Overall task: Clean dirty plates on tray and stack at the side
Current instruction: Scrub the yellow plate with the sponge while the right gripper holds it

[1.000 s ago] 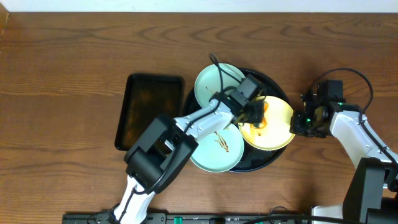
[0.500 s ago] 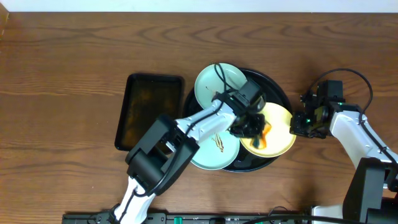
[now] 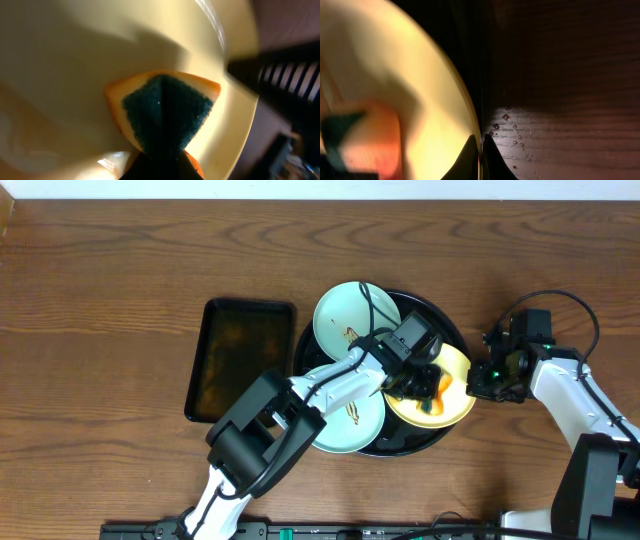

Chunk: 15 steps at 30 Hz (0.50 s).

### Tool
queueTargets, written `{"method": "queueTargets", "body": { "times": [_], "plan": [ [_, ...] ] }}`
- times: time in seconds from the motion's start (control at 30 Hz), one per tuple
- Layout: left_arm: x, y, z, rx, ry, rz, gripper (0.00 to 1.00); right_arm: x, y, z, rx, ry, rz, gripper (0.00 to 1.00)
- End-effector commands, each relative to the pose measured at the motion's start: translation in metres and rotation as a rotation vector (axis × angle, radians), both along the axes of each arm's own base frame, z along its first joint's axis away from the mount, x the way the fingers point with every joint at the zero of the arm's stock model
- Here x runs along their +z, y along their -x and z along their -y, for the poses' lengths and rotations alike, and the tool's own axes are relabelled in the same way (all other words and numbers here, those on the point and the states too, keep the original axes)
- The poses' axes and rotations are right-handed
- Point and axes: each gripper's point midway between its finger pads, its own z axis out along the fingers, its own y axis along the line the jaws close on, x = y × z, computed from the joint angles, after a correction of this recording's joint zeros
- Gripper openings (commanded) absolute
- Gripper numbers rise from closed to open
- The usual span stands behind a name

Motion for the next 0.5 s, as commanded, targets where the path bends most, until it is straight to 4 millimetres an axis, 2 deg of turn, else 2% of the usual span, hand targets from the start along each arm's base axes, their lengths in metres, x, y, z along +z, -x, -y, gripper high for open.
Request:
{"method": "queueTargets", "body": {
  "times": [0.0,0.13,0.3,0.37,0.47],
  "plan": [
    [-0.014,-0.041,-0.019,0.109,-0.073,0.118,0.08,-0.007,0.008,0.011,-0.021,0.048,-0.039,0.01],
    [-0.015,-0.068,-0.036,0.193,-0.116,0.182,0.08,-0.007,0.008,0.011,-0.021,0.048,-0.039,0.01],
    [-0.014,-0.09,-0.054,0.249,-0.115,0.187,0.08,-0.007,0.008,0.011,-0.021,0.048,-0.039,0.01],
    [-0.011,-0.095,-0.06,0.262,-0.112,0.178,0.08,-0.007,0.008,0.011,-0.021,0.048,-0.04,0.01],
    [0.007,-0.093,-0.061,0.242,-0.072,0.165,0.07,-0.007,0.008,0.011,-0.021,0.049,-0.04,0.01]
  ]
}}
